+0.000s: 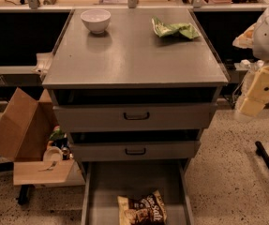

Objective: Pick brown chip bag from bottom drawer and place on counter

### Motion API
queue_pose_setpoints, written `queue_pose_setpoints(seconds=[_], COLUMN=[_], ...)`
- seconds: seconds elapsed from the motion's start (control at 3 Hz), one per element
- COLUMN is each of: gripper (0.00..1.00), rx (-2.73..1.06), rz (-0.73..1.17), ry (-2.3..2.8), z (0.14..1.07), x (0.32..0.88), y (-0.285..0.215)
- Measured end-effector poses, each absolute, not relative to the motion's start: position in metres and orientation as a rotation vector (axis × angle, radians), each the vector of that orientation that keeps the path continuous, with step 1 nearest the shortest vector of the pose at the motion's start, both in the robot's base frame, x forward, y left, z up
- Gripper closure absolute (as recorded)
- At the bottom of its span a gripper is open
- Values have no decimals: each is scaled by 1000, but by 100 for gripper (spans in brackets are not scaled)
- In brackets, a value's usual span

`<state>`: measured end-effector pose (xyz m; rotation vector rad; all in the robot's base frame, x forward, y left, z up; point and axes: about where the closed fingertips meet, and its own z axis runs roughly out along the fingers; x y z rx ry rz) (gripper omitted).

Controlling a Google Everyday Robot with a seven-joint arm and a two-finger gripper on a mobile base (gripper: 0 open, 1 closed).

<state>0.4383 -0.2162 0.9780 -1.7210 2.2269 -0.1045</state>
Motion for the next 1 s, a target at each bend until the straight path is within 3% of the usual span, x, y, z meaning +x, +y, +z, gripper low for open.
queue_pose_setpoints(seconds=[1.0], gripper=[0], rx=[-1676], rz=[-37], ry=[2215], z=[966], x=[439], y=[-204])
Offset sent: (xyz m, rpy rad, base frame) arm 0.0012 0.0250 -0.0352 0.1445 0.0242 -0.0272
